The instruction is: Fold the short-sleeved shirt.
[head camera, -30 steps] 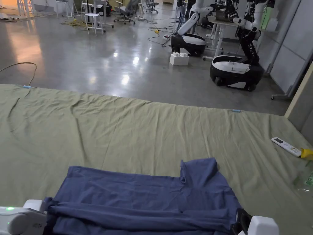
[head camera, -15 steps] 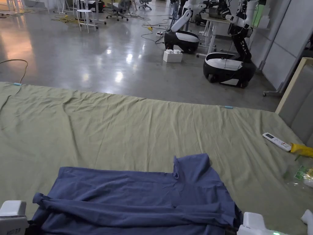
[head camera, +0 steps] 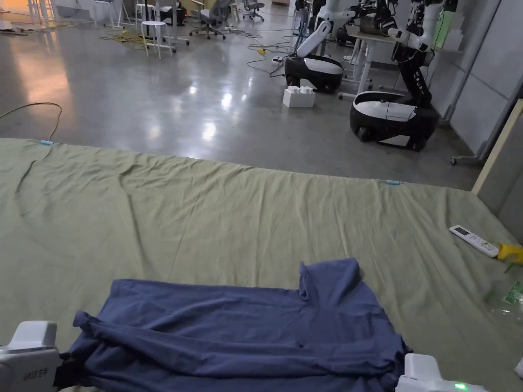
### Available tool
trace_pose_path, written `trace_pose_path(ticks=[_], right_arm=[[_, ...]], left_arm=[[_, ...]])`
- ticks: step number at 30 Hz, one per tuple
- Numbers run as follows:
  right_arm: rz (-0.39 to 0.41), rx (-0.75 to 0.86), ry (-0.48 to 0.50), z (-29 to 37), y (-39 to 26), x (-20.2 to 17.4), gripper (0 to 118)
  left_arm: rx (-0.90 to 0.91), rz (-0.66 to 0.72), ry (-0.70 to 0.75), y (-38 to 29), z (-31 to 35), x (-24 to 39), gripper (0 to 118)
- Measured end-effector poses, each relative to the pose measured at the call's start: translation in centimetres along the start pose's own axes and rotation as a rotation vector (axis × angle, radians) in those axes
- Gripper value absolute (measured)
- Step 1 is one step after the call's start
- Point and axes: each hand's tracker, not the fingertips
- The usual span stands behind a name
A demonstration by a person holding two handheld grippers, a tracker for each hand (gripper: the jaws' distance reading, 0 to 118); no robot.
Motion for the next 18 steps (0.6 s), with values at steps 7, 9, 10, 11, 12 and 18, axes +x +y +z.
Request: trace_pose_path(ticks=[7,9,10,11,12,18], right_arm=[[0.05,0.071,0.004,5.9,2.2,0.0,6],[0.071,0.086,0.003,7.6,1.9,0.1,6],[0.084,0.08,0.004,8.2,1.7,0.2,6],[0.096,0.076,0.004,8.8,1.2,0.3,6],[0.098,0.071,0.008,9.3,0.4,0.5,6],[0.118,-0.016,0.033,10.5,-5.9,0.7,6]], left_arm=[[0.065,-0.011,-0.014,1.0,5.2,0.1,6],[0.078,-0.017,-0.015,0.9,6.4,0.0,6],[0.081,-0.018,-0.015,0.6,7.5,-0.2,6],[0.082,-0.019,-0.015,0.1,8.5,-0.4,6],[0.085,-0.017,-0.016,-0.6,9.2,-0.6,6],[0.019,-0.002,-0.022,-6.0,11.1,-1.7,6]])
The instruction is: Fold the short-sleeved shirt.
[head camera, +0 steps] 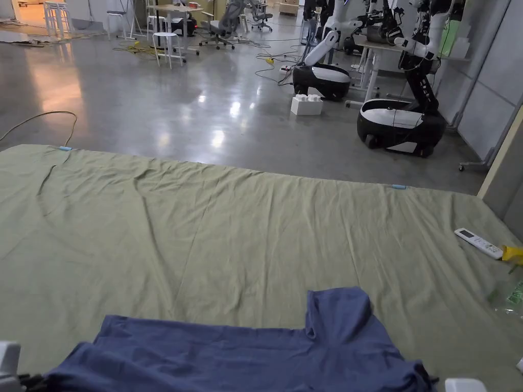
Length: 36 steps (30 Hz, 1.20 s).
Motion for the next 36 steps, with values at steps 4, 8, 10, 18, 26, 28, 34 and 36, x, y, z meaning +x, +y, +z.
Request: trace_pose_path(ticks=[4,8,10,18,26,28,34,36], right_arm=[[-0.001,-0.085,-0.005,-1.4,-4.4,-0.8,6],[-0.001,-0.139,-0.025,-3.2,-6.8,-1.9,6],[-0.002,-0.145,-0.033,-4.0,-7.2,-2.4,6],[-0.003,-0.142,-0.136,-3.6,-6.6,-3.4,40],[-0.05,0.219,-0.112,2.0,-2.7,-5.4,73],[-0.076,0.36,-0.09,3.3,-1.4,-6.3,73],[-0.055,0.663,-0.083,6.1,2.4,-9.7,73],[-0.071,0.735,-0.064,7.0,3.3,-10.7,68]], left_arm=[[-0.097,-0.03,0.024,-4.1,-0.4,0.2,6],[-0.199,-0.06,0.086,-6.0,-3.4,0.5,6],[-0.234,-0.079,0.099,-6.3,-4.4,0.9,5],[-0.263,-0.115,0.129,-6.4,-7.3,-0.4,6],[0.02,-0.13,0.115,-3.6,-3.7,2.3,49],[0.127,-0.126,0.107,-2.1,-2.8,3.6,49],[0.477,-0.099,0.095,1.3,0.7,8.3,49],[0.588,-0.089,0.094,2.2,1.9,9.7,49]])
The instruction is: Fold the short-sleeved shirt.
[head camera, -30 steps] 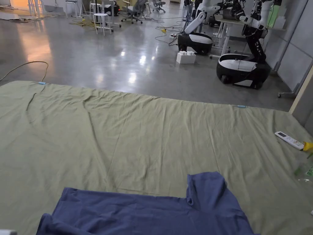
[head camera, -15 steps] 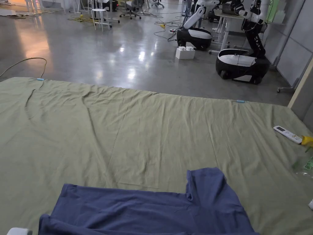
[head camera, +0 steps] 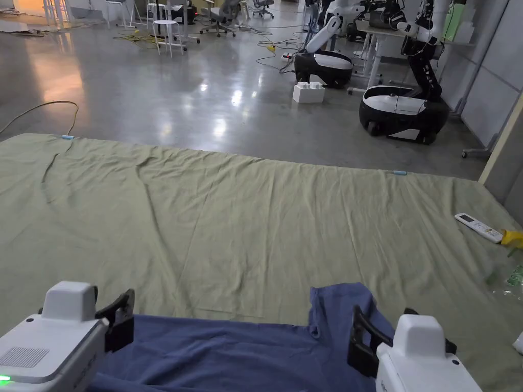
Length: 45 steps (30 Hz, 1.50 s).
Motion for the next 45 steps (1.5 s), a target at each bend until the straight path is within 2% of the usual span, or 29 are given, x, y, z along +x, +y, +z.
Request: trace_pose_path(ticks=[3,4,5,8,15,16,23,24,27,29,31,33,35,36,38,39,42,45], right_arm=[[-0.019,0.079,0.0,0.1,1.1,-1.0,42],[-0.004,0.111,-0.007,0.2,1.5,-1.3,28],[0.006,0.139,-0.015,0.3,1.8,-1.6,19],[-0.019,0.161,-0.039,0.2,2.2,-1.8,8],[-0.002,0.214,-0.061,0.0,2.6,-1.5,2],[0.0,0.216,-0.062,0.0,2.6,-1.5,1],[0.006,0.193,-0.045,-0.8,2.4,-1.6,0],[0.006,0.188,-0.045,-1.0,2.3,-1.5,0],[0.0,0.161,-0.044,-1.8,1.8,-1.3,0],[-0.005,0.133,-0.044,-2.6,1.4,-1.1,0],[-0.004,0.115,-0.045,-3.2,1.0,-0.9,0],[0.003,0.094,-0.048,-3.9,0.7,-0.9,0],[0.009,0.073,-0.047,-4.5,0.3,-0.8,0],[0.015,0.062,-0.048,-4.9,0.1,-0.8,0],[0.026,0.043,-0.051,-5.5,-0.3,-0.7,0],[0.029,0.033,-0.052,-5.8,-0.5,-0.6,0],[0.035,-0.003,-0.056,-6.4,-1.1,-0.4,0],[0.046,-0.028,-0.061,-6.9,-1.7,-0.2,0]], left_arm=[[0.104,0.018,0.009,-0.7,-0.7,-1.6,45],[0.129,0.03,0.011,0.2,-1.1,-1.3,34],[0.151,0.031,0.013,0.4,-1.2,-1.5,19],[0.179,0.017,0.037,0.3,-1.4,-1.9,7],[0.166,0.011,0.066,0.2,-1.5,-2.0,3],[0.167,0.013,0.067,1.7,1.2,0.9,3],[-0.005,0.049,0.105,1.2,1.2,0.9,3],[-0.036,0.055,0.101,0.0,-1.2,-1.7,3],[-0.145,0.118,0.084,-0.4,-1.9,-2.3,2],[-0.254,0.148,0.055,-5.0,-10.3,-8.8,3],[-0.31,0.169,0.056,-6.7,-13.9,-11.2,3],[-0.389,0.183,0.024,-2.1,-10.2,-6.7,3],[-0.458,0.185,0.013,-2.3,-12.4,-7.0,7],[-0.476,0.171,0.007,-2.5,-13.5,-7.5,15],[-0.518,0.178,-0.014,-2.4,-14.8,-7.4,42],[-0.548,0.179,-0.029,-2.4,-15.4,-7.1,50],[-0.631,0.159,-0.055,-2.9,-18.5,-7.3,58],[-0.74,0.124,-0.028,-4.4,-21.6,-7.5,58]])
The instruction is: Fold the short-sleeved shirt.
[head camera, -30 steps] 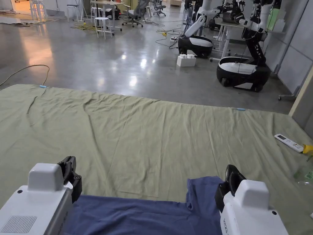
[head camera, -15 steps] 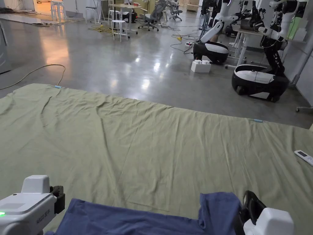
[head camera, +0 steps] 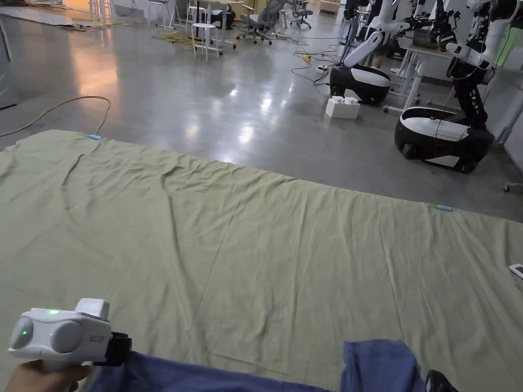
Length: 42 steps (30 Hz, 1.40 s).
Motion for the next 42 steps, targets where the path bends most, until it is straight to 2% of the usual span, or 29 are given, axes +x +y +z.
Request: trace_pose_path(ticks=[2,6,8,10,11,16,17,18,19,21,23,25,29,34,36,37,39,40,42], right_arm=[[0.005,-0.016,-0.003,-0.2,-0.4,0.2,0],[0.011,-0.04,-0.012,-0.5,-0.9,0.7,0],[0.01,-0.056,-0.013,-0.8,-1.2,0.8,0],[-0.004,-0.072,-0.009,-1.1,-1.6,1.1,0],[-0.011,-0.08,-0.007,-1.3,-1.6,1.2,0],[-0.034,-0.172,-0.011,-3.5,-1.6,3.3,3],[-0.037,-0.208,-0.011,-4.3,-1.6,4.0,7],[-0.043,-0.226,-0.017,-5.2,-1.6,4.8,17],[-0.034,-0.265,-0.021,-6.3,-1.7,5.5,37],[-0.043,-0.408,-0.027,-9.0,-2.0,7.2,56],[-0.043,-0.521,0.021,-11.9,-2.5,8.3,59],[-0.044,-0.593,0.026,-14.5,-3.4,9.1,61],[0.048,-0.729,0.038,-19.0,-5.8,9.1,69],[0.025,-0.852,0.083,-22.2,-8.9,8.2,67],[0.043,-0.817,0.068,-21.9,-9.0,8.0,64],[0.044,-0.815,0.068,-21.8,-8.9,7.9,56],[0.031,-0.813,0.107,-21.7,-8.6,7.8,29],[0.034,-0.809,0.106,-21.6,-8.5,7.8,5],[0.031,-0.805,0.11,-21.5,-8.3,7.8,3]], left_arm=[[-0.042,-0.024,0.021,0.0,-1.2,0.1,58],[-0.011,-0.036,0.021,0.2,-1.5,0.6,56],[0.009,-0.051,0.038,-0.1,-2.2,0.6,42],[0.032,-0.113,0.043,-0.5,-2.1,1.0,18],[0.036,-0.126,0.036,-0.9,-2.1,1.6,12],[0.015,-0.104,0.015,-1.0,-3.7,1.2,6],[0.022,-0.101,0.007,-1.0,-3.6,1.0,5],[0.04,-0.105,0.004,-1.0,-3.4,0.7,5],[0.049,-0.111,0.003,-1.0,-3.0,0.9,5],[0.078,-0.106,-0.009,-1.1,-2.3,0.6,5],[0.11,-0.097,-0.015,-1.1,-1.2,0.7,5],[0.127,-0.088,-0.021,-1.3,-0.6,0.6,5],[0.152,-0.075,-0.026,-1.9,0.3,0.7,5],[0.164,-0.064,-0.016,-3.1,0.7,1.1,5],[0.165,-0.066,-0.015,-3.5,1.0,1.4,5],[0.167,-0.065,-0.014,-3.6,1.0,1.3,5],[0.171,-0.066,-0.01,-3.7,1.3,1.4,5],[0.173,-0.067,-0.009,-3.7,1.4,1.5,5],[0.18,-0.067,-0.008,-3.9,1.5,1.5,5]])
